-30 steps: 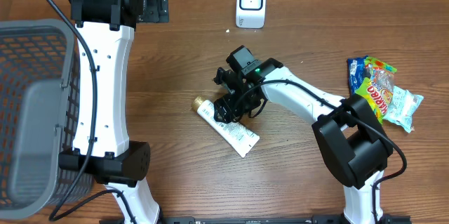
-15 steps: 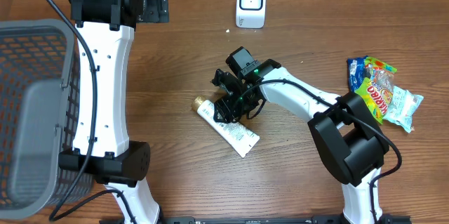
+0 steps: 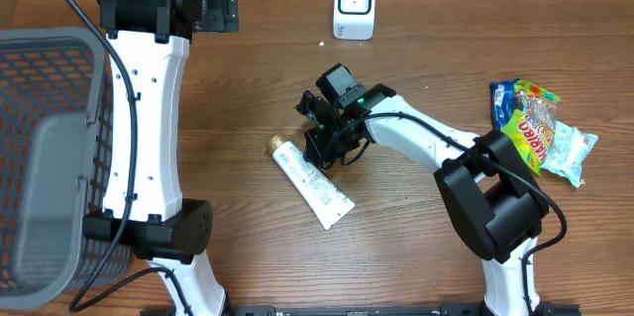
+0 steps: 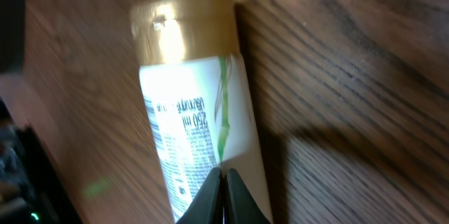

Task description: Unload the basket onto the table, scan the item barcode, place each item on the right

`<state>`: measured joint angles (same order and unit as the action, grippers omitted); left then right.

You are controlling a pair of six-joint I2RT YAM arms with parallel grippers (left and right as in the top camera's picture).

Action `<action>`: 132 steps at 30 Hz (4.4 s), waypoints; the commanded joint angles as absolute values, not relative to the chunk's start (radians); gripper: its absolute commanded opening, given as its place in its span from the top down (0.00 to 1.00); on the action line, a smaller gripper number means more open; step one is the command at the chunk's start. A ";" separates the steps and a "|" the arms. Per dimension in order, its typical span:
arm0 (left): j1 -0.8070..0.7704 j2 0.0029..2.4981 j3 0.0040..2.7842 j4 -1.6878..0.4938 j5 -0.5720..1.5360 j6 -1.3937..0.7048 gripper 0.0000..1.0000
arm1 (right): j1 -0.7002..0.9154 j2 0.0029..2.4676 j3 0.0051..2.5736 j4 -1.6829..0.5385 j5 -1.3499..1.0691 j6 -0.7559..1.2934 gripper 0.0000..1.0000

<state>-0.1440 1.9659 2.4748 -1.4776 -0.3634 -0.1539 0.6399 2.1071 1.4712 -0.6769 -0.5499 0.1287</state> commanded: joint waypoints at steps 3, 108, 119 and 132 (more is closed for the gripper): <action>-0.151 1.962 2.488 -1.477 -0.368 -0.164 0.00 | 0.699 2.123 1.475 -0.651 -0.416 0.445 0.87; -0.151 1.962 2.488 -1.478 -0.368 -0.164 0.00 | 0.450 2.011 1.376 -0.690 -0.295 0.101 0.24; -0.151 1.962 2.488 -1.478 -0.368 -0.164 0.00 | 0.450 2.011 1.346 -0.628 -0.347 0.104 0.25; -0.151 1.962 2.488 -1.478 -0.368 -0.164 0.00 | 0.448 2.023 1.346 -0.631 -0.353 0.107 0.30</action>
<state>-0.1440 1.9659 2.4748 -1.4780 -0.3634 -0.1539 0.4477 2.0338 1.3525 -0.6380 -0.3443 0.1055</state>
